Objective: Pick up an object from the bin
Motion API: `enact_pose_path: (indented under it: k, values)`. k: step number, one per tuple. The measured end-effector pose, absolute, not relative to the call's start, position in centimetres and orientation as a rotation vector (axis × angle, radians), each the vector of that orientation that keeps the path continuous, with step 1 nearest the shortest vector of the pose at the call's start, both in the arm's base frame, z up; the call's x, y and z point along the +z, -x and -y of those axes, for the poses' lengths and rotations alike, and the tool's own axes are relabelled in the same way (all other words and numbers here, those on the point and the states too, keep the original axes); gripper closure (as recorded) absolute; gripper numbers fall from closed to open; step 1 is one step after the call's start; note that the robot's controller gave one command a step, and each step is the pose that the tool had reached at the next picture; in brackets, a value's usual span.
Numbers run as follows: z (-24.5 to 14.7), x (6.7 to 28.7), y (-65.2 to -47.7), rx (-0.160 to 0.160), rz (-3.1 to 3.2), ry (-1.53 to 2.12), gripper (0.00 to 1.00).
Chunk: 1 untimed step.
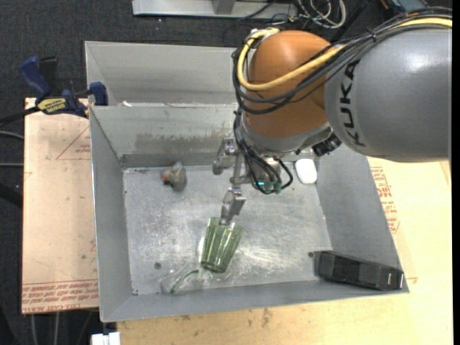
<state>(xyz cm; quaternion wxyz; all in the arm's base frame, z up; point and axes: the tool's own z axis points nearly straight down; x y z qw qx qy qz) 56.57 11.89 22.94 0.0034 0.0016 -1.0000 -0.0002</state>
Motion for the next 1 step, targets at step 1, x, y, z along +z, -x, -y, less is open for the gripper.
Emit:
enact_pose_path:
  k: [1]
  values:
    - [-11.86,23.16,-56.61,-0.001,3.138,-0.003,0.0]
